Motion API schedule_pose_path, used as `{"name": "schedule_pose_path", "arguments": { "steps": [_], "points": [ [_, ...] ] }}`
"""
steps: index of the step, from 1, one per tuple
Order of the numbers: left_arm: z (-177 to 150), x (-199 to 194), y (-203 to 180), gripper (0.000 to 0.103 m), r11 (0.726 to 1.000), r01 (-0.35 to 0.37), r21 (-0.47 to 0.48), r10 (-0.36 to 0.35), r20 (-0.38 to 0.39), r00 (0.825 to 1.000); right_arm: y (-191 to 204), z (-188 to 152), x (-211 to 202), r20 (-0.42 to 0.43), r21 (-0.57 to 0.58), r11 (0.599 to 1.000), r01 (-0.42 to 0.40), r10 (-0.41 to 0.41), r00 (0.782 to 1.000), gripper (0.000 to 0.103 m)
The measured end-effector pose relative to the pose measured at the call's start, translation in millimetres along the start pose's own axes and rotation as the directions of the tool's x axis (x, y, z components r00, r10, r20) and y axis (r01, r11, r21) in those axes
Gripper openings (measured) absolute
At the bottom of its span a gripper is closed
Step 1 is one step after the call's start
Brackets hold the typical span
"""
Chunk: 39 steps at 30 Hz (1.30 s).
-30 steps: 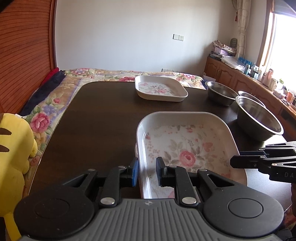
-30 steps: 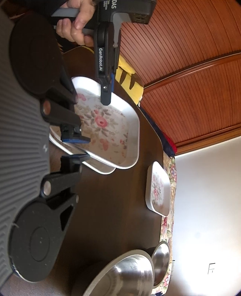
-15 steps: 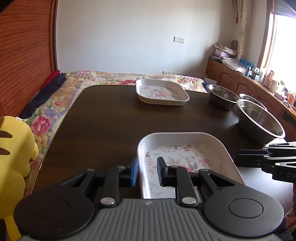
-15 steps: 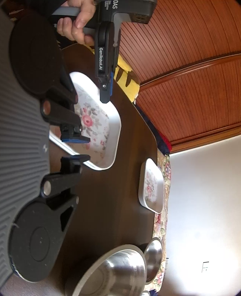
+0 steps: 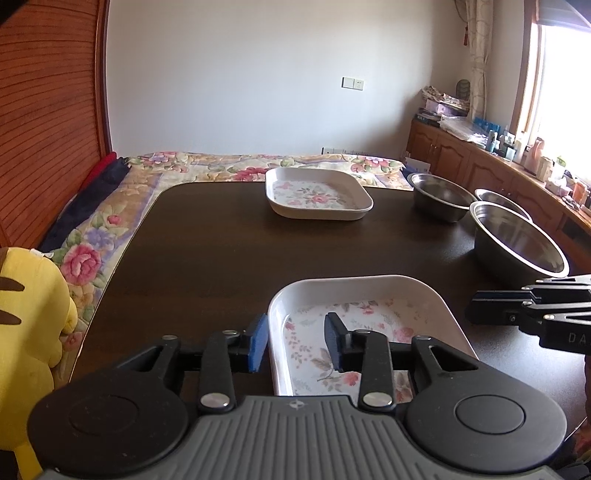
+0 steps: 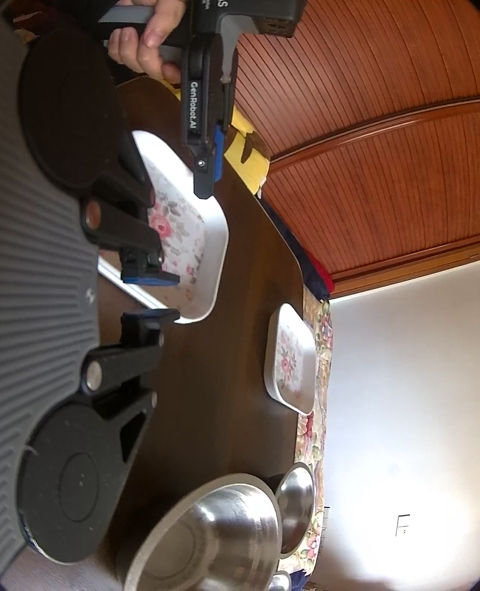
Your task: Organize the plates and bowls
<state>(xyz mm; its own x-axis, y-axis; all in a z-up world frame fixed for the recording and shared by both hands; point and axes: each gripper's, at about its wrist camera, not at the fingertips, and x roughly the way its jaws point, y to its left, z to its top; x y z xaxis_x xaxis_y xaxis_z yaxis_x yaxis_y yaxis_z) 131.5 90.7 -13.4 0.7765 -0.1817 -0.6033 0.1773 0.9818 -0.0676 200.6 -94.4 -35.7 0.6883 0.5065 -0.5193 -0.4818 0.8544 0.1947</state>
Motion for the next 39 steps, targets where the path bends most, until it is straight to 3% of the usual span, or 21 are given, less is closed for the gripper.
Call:
{"name": "schedule_pose_path", "arguments": {
  "steps": [15,28,39],
  "points": [
    [21.0,6.8,-1.3,0.049,1.0,-0.009,0.012,0.009,0.032,0.999,-14.1,32.9,2.3,0.053,-0.031,0.999,0.033,-0.031,0.998,0.016],
    [58.4,26.2,9.7,0.052,0.999,-0.033,0.043,0.03,0.066,0.997,-27.7,67.7,15.9,0.061,-0.072,0.994,0.08,-0.076,0.995,0.016],
    [85.6,37.7,8.3,0.053,0.996,-0.016,0.089,0.008,0.092,0.996,-29.4,91.9,39.1,0.052,-0.077,0.994,0.079,-0.075,0.996,0.016]
  ]
}}
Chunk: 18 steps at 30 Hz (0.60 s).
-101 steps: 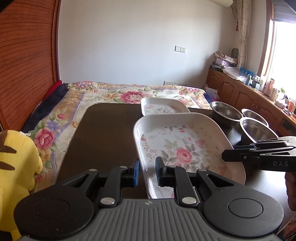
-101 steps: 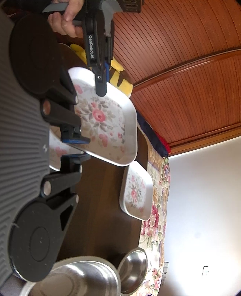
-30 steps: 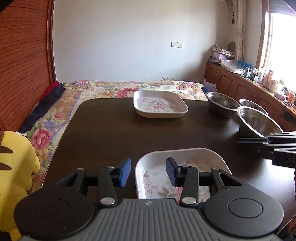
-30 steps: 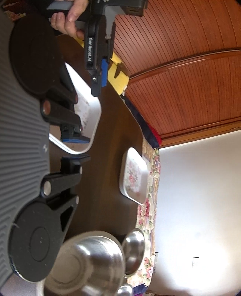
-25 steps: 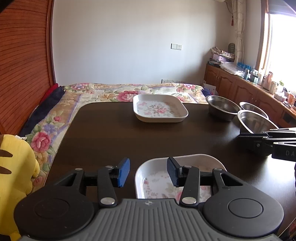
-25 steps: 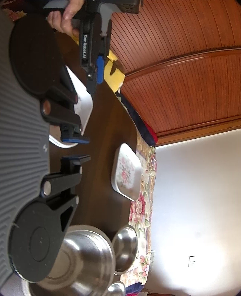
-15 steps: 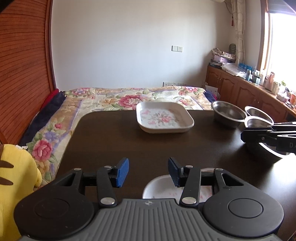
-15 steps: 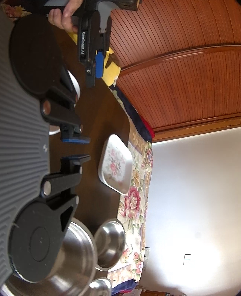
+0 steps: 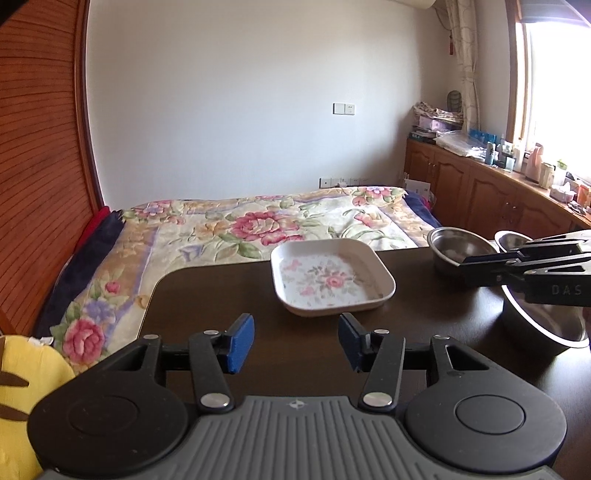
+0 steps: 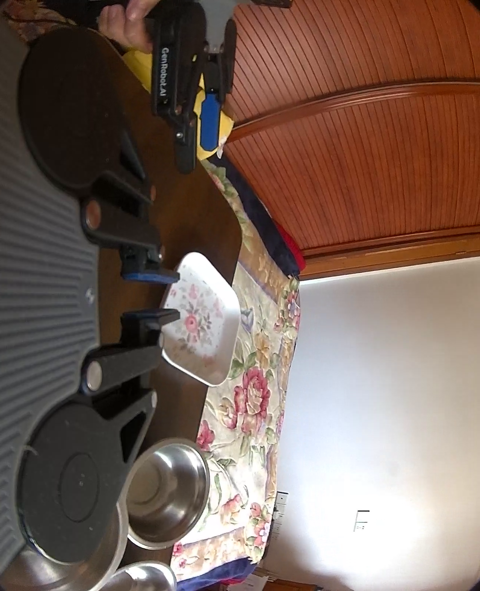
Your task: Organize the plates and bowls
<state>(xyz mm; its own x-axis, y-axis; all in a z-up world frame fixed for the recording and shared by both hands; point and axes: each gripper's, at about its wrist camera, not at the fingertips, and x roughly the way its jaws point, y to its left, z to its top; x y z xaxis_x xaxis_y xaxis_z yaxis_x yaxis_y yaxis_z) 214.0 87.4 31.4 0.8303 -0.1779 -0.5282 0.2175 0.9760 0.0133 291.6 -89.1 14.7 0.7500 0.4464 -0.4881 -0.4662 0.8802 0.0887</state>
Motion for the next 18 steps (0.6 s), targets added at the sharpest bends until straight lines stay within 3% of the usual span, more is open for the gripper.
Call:
{"name": "schedule_pose_path", "arguments": {
  "steps": [5,7,9,18],
  "points": [
    [9.9,12.3,2.0,0.054,1.0,0.017,0.001,-0.017,-0.001,1.0,-1.0,7.5,12.8,-0.01,-0.013,1.0,0.018,-0.018,1.0,0.016],
    [13.4,17.0,2.3,0.056,1.0,0.016,0.003,-0.016,-0.002,1.0,-2.8,11.3,17.8,-0.014,-0.016,1.0,0.026,-0.027,1.0,0.019],
    [17.5,22.5,3.5,0.056,1.0,0.016,0.007,-0.016,0.0,1.0,-4.4,15.3,22.9,-0.016,-0.021,0.999,0.037,-0.037,0.999,0.029],
    [33.3,41.0,9.3,0.067,1.0,0.009,0.016,-0.009,-0.002,1.0,-9.9,34.9,48.2,-0.047,-0.048,0.996,0.077,-0.079,0.996,0.04]
  ]
}}
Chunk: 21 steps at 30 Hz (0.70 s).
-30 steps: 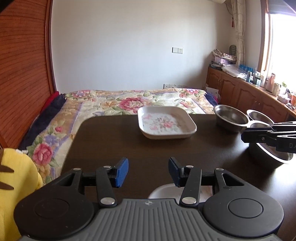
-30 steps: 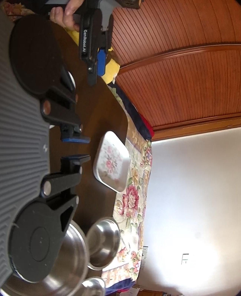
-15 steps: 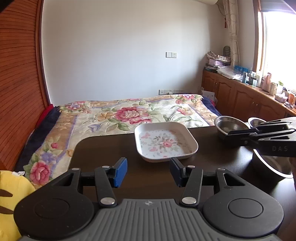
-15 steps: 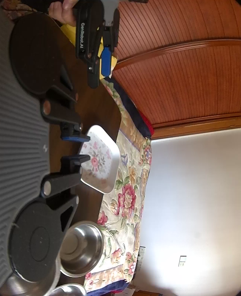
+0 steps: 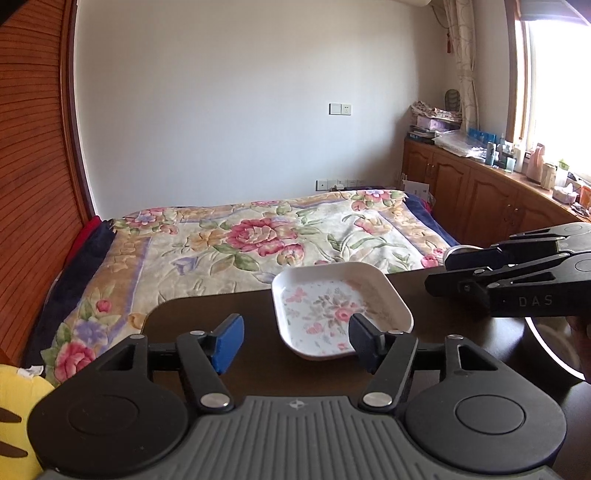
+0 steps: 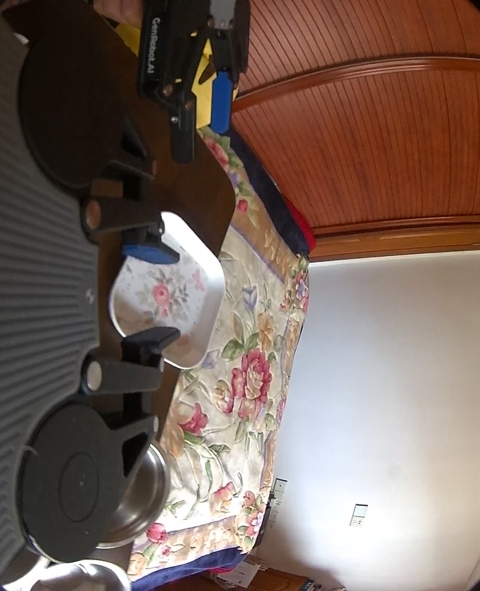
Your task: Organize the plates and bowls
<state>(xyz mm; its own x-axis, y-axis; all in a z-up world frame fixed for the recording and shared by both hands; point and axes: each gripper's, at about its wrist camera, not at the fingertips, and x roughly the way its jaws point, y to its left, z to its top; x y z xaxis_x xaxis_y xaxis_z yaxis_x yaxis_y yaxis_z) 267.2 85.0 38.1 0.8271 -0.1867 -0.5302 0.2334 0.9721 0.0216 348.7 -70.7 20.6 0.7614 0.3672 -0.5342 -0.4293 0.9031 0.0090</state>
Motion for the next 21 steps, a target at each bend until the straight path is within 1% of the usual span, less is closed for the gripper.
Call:
{"name": "schedule_pose_path", "arguments": {
  "steps": [5,11,16,17,19,20,21],
  "points": [
    [6.3,11.7,3.2,0.068,1.0,-0.011,-0.005,0.011,-0.012,1.0,-4.3,4.9,13.9,-0.028,-0.005,1.0,0.019,-0.019,0.999,0.043],
    [9.9,23.5,0.8,0.069,1.0,-0.003,0.003,0.003,-0.025,1.0,-10.7,6.9,29.1,-0.075,-0.003,0.999,0.034,-0.034,0.997,0.043],
    [11.2,42.0,1.7,0.069,1.0,0.002,0.008,-0.001,-0.057,0.998,-15.8,6.6,45.8,-0.13,-0.005,0.999,0.036,-0.037,0.991,0.044],
    [10.7,45.1,1.7,0.068,1.0,-0.002,0.01,0.003,-0.064,0.998,-17.0,6.0,50.7,-0.147,-0.006,0.999,0.038,-0.038,0.988,0.044],
    [10.2,50.4,1.7,0.061,1.0,-0.004,0.014,0.005,-0.07,0.998,-19.5,4.6,57.7,-0.174,-0.003,0.999,0.045,-0.045,0.984,0.043],
    [9.7,53.0,2.1,0.06,1.0,0.0,0.012,0.001,-0.074,0.997,-20.7,3.8,60.0,-0.183,-0.001,0.999,0.046,-0.045,0.982,0.043],
    [9.2,56.0,3.0,0.056,1.0,0.005,0.009,-0.004,-0.08,0.997,-21.4,3.6,62.1,-0.191,-0.001,0.999,0.045,-0.044,0.981,0.043]
  ]
}}
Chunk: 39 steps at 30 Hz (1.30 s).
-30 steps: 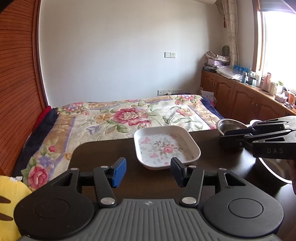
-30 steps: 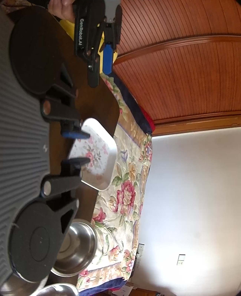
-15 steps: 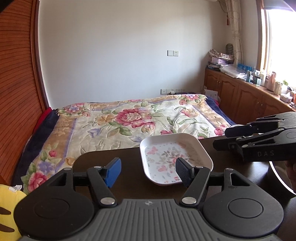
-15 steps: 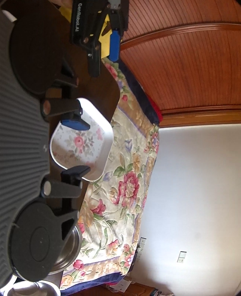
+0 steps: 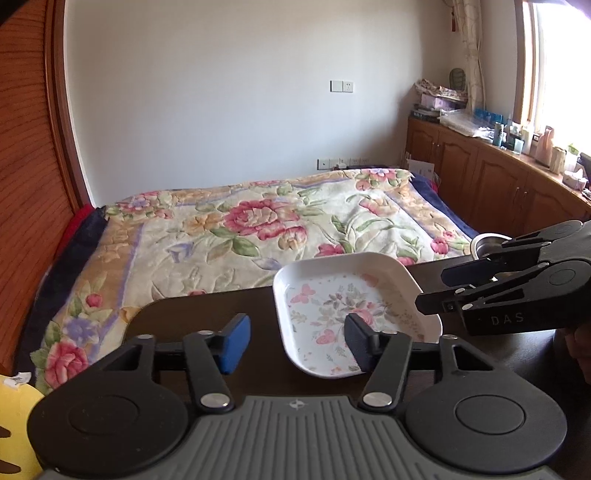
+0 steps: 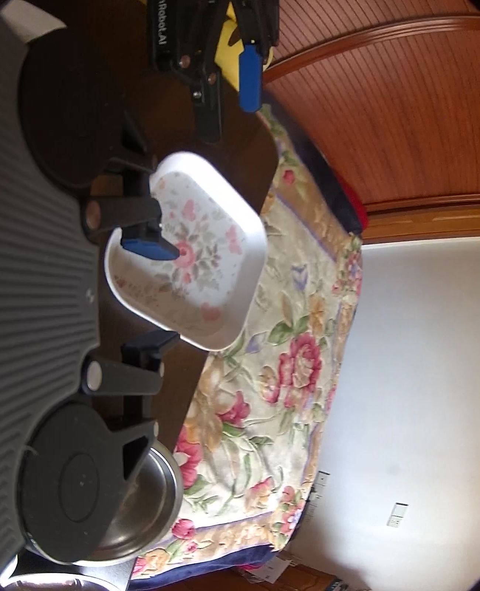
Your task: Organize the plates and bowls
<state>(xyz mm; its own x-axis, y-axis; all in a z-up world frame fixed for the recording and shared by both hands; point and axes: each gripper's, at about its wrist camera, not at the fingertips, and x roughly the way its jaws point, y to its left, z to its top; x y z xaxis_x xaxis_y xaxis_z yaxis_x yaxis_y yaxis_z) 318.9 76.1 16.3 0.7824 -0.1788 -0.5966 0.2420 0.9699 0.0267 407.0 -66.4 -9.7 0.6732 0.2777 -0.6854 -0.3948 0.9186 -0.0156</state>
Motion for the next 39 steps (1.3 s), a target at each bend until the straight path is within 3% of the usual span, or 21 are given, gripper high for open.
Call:
{"name": "schedule_pose_path", "arguments": {
  "steps": [7,24,27,30,39],
  "points": [
    [-1.6,31.0,6.1,0.033,1.0,0.006,-0.02,-0.008,-0.065,0.998,-0.9,-0.5,10.1,-0.037,0.015,1.0,-0.019,0.02,0.999,0.043],
    [0.0,68.7,17.9,0.029,0.997,0.038,-0.073,-0.048,-0.132,0.99,-7.9,1.9,35.2,-0.114,0.064,0.998,-0.011,0.018,0.993,0.042],
    [-0.2,72.5,18.7,0.027,0.996,0.039,-0.081,-0.05,-0.143,0.988,-6.7,2.3,38.7,-0.124,0.071,0.997,-0.005,0.014,0.992,0.041],
    [-0.4,75.3,19.8,0.017,0.995,0.046,-0.092,-0.059,-0.153,0.986,-7.8,3.5,40.1,-0.121,0.087,0.996,-0.002,0.013,0.993,0.038],
    [-3.9,72.4,28.3,0.017,0.992,0.057,-0.117,-0.073,-0.144,0.987,-13.7,1.0,44.1,-0.114,0.173,0.985,-0.019,0.039,0.993,0.03]
  ]
}}
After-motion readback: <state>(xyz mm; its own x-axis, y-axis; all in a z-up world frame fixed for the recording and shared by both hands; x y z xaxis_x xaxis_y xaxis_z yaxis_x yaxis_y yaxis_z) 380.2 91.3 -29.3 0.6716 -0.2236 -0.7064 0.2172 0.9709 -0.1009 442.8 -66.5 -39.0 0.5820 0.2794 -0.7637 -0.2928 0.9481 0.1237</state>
